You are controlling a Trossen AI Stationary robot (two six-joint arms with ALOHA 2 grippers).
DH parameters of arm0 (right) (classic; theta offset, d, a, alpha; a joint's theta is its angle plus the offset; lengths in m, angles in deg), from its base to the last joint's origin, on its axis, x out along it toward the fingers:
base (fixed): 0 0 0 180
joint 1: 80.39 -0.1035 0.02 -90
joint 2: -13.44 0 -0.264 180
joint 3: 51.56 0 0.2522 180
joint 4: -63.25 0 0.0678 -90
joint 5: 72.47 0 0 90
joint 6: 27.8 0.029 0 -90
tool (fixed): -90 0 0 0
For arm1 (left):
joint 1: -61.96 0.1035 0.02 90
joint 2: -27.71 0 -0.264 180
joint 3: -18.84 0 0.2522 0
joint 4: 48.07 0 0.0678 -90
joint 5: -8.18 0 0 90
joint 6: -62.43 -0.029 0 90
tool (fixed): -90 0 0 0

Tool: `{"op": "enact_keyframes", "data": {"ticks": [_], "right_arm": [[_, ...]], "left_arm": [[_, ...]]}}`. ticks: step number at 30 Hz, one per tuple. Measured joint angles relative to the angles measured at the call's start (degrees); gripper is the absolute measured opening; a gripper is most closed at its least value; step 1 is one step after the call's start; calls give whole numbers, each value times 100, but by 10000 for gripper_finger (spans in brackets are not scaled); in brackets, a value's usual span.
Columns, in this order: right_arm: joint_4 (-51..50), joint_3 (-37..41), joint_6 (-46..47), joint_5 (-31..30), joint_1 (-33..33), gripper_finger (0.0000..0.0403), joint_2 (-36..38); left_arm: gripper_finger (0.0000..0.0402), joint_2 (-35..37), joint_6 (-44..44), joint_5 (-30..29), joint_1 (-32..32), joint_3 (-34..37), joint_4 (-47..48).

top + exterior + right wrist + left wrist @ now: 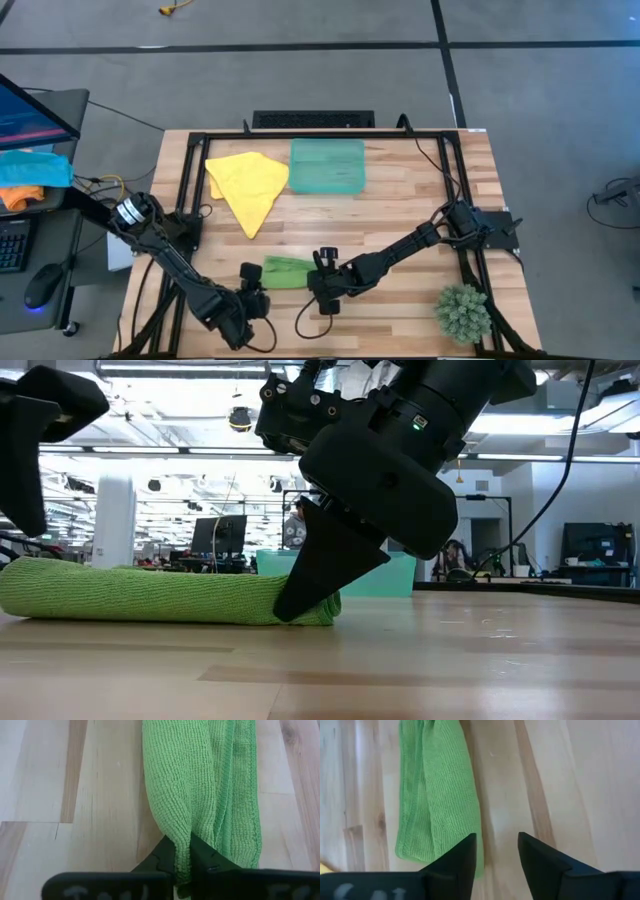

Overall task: Roll microfiber towels into tight, uniform cylinder then place into a basket
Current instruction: Roll the folded green microfiber towel

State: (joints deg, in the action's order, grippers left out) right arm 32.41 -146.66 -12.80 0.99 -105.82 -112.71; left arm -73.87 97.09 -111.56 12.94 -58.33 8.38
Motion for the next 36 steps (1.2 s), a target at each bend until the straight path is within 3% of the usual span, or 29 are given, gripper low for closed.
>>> {"op": "enact_keyframes", "data": {"ticks": [6,10,15,22,36], "right_arm": [[-3,0,0,17,0,43,0],[-4,0,-2,23,0,41,0],[-4,0,-2,22,0,40,0],[0,0,0,20,-2,39,0],[28,0,57,140,0,40,2]], "left_arm": [[198,-395,-30,17,93,221,-287],[216,-677,126,-362,149,209,-274],[212,-665,374,-395,127,203,-236],[190,-681,464,-874,-107,-49,198],[185,-686,393,-500,424,363,-125]]}}
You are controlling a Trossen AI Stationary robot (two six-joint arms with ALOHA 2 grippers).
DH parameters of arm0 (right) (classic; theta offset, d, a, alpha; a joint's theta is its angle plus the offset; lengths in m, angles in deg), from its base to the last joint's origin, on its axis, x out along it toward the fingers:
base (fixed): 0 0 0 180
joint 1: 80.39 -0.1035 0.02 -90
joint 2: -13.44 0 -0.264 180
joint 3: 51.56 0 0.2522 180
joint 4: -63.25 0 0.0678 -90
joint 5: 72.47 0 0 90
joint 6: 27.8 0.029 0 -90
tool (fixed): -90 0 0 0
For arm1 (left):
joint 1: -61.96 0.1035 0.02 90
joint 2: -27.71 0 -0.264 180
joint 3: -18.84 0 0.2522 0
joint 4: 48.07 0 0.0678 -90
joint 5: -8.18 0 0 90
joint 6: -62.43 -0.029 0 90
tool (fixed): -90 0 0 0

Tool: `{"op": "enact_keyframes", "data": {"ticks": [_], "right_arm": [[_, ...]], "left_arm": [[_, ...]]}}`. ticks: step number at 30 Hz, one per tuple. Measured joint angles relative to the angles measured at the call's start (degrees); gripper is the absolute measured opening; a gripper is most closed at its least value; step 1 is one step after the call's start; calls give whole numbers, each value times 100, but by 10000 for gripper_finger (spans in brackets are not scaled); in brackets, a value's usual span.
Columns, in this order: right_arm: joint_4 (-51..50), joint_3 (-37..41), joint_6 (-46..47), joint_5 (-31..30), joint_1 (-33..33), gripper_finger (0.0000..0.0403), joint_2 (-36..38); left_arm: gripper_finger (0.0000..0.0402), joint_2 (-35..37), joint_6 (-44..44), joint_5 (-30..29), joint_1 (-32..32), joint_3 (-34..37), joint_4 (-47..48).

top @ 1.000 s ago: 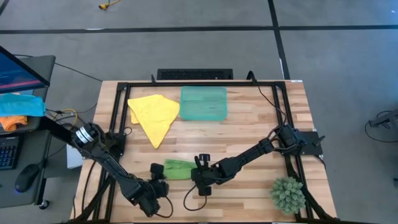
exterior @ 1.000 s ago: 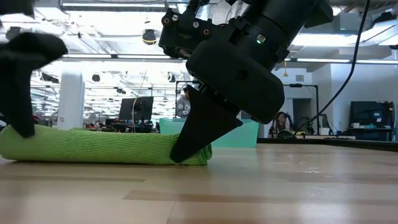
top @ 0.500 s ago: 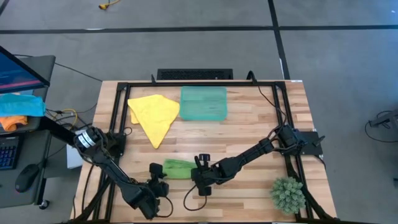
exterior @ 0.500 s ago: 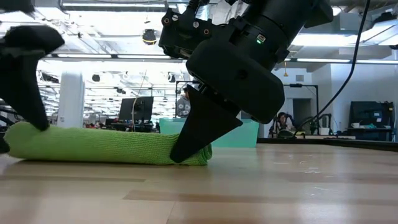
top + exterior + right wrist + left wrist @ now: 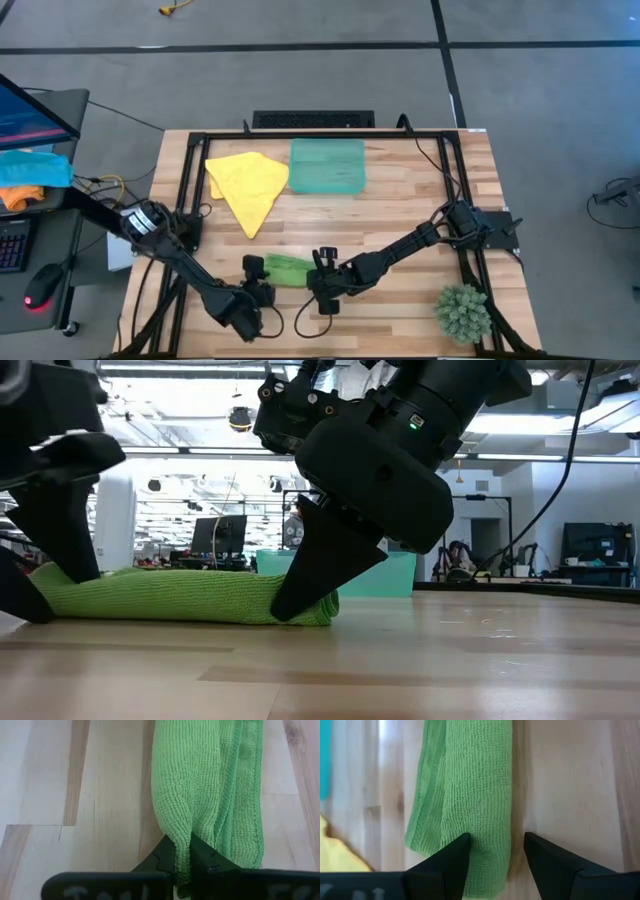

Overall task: Roll microfiber towels into tight, uniform cylinder then place into a basket
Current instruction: Roll the folded green microfiber towel

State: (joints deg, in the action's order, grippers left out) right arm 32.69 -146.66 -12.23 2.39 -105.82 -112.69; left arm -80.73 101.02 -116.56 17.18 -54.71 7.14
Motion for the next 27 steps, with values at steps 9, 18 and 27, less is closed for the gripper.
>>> {"op": "enact_keyframes", "data": {"ticks": [9,18,27], "right_arm": [[-4,0,0,8,-61,39,-1],[323,2,2,351,-201,40,-19],[766,-129,606,1102,-302,40,-58]], "left_arm": [[160,19,837,319,292,223,-57],[12,87,863,623,342,209,2],[6,891,1416,2174,389,233,-120]]}}
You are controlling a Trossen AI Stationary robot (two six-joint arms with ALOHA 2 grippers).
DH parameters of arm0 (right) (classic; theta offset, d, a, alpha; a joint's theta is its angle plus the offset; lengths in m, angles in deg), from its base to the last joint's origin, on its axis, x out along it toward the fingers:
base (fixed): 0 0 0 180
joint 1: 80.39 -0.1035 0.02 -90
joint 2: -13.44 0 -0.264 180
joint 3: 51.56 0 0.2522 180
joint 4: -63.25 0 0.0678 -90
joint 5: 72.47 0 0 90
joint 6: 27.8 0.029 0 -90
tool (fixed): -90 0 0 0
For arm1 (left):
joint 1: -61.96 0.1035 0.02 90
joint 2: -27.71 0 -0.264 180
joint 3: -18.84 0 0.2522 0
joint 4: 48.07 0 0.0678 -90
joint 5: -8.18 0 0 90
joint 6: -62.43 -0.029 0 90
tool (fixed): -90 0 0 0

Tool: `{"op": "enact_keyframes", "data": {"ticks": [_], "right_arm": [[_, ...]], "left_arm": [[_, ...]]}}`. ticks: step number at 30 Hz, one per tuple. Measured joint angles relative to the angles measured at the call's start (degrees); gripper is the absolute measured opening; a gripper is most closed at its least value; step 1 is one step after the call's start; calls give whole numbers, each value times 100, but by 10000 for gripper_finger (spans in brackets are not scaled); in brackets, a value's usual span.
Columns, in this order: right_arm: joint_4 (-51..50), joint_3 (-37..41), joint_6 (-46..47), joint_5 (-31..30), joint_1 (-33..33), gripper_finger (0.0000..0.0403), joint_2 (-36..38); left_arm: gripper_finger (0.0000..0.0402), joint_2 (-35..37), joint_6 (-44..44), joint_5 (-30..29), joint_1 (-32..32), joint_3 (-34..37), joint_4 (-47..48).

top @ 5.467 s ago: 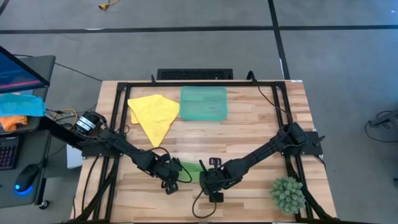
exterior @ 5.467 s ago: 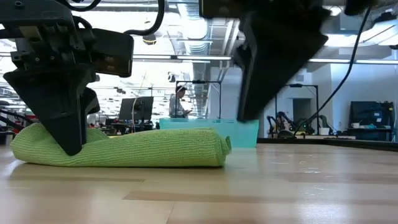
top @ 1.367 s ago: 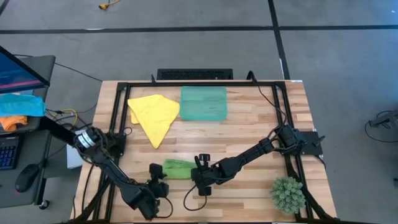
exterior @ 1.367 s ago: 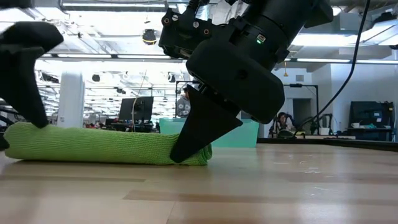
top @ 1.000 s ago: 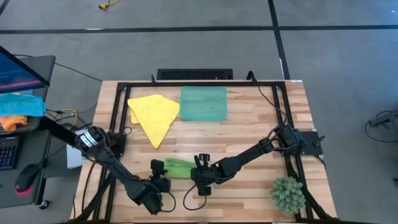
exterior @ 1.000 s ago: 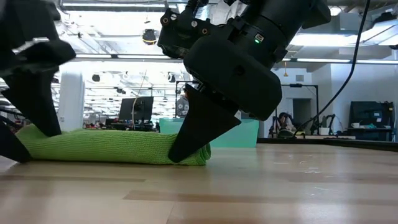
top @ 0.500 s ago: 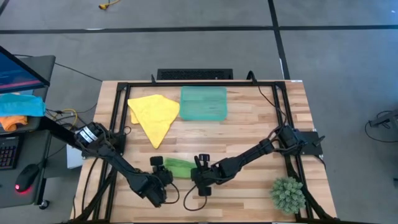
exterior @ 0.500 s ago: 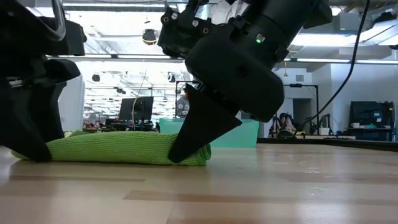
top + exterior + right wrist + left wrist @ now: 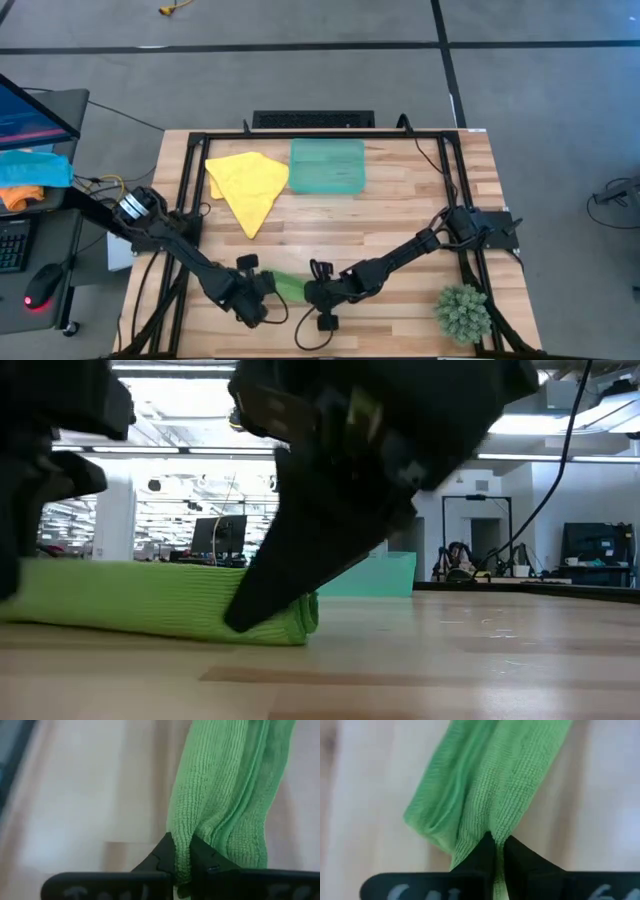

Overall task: Roll microfiber towels into tight, uniform cylinder then place into a basket
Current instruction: Roll the folded green microfiber towel

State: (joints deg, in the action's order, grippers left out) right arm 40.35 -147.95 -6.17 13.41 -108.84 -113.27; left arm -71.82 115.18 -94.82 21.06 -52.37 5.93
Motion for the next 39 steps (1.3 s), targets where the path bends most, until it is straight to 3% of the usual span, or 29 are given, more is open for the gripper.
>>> {"op": "enact_keyframes", "data": {"ticks": [9,19,29,39], "right_arm": [[-204,-611,542,880,-7,42,-20],[-626,-743,939,592,1,42,-20],[-861,-747,1156,253,22,36,-22],[-1132,-752,1645,194,50,37,-22]], "left_arm": [[16,459,769,1923,678,-8,-31],[13,468,162,3185,2091,213,196],[13,458,-1,3549,2986,664,-176],[13,-159,-290,3971,3169,660,-461]]}}
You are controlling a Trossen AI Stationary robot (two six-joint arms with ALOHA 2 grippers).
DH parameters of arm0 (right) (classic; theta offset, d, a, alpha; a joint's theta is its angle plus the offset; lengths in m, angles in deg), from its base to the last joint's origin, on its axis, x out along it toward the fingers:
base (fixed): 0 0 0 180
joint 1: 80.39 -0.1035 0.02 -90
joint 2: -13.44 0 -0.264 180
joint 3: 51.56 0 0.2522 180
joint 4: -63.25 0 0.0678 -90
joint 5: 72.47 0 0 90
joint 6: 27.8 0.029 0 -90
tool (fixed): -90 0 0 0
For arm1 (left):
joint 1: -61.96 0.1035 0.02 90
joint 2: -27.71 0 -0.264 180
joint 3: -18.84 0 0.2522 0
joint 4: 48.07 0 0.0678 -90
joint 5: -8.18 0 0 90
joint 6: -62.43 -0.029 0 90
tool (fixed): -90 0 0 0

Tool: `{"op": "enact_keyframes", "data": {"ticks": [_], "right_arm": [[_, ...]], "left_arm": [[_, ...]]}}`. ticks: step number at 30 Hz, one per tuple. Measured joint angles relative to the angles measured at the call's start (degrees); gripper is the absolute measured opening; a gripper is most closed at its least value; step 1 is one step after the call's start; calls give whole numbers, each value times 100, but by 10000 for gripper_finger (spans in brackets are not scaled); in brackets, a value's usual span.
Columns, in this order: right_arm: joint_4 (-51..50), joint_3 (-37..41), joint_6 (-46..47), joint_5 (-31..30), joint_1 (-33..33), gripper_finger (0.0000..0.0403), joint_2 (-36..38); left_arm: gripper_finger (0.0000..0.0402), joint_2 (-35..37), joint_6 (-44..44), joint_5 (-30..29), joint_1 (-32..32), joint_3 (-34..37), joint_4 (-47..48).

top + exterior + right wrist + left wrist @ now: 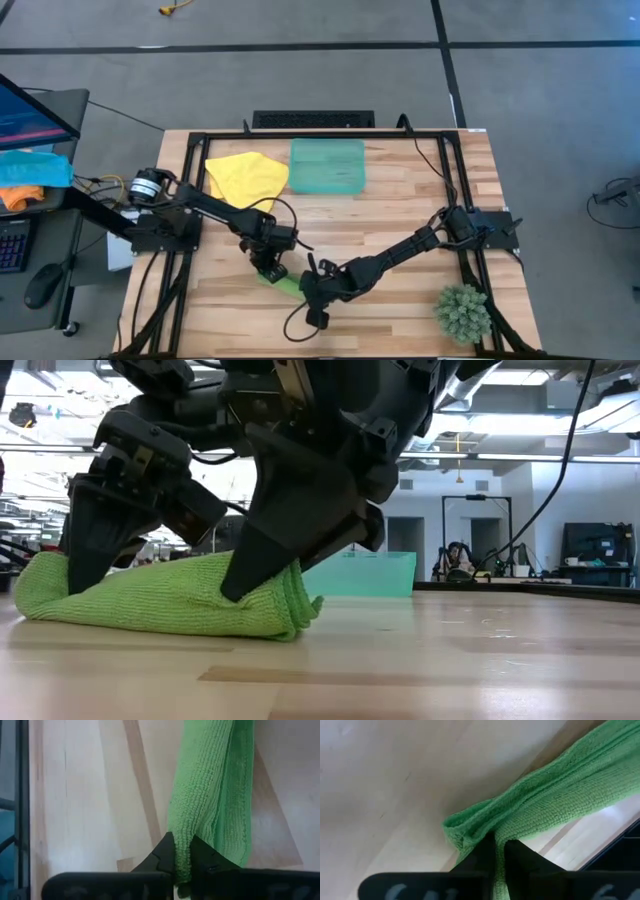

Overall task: Roll microfiber towels into tight, uniform cylinder then place into a basket
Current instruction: Roll the folded green microfiber towel

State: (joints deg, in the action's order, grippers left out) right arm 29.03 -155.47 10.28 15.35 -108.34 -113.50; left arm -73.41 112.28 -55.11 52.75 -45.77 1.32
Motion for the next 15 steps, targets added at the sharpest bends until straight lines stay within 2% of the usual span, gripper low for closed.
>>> {"op": "enact_keyframes", "data": {"ticks": [4,10,15], "right_arm": [[-97,-5,-27,-4,2,38,0],[-54,2,-68,58,76,70,0],[-325,2,870,210,244,109,12]], "left_arm": [[13,-34,-9,3,-3,-9,-15],[13,-36,33,23,-4,-9,-14],[13,-38,39,23,-4,-9,-6]]}}
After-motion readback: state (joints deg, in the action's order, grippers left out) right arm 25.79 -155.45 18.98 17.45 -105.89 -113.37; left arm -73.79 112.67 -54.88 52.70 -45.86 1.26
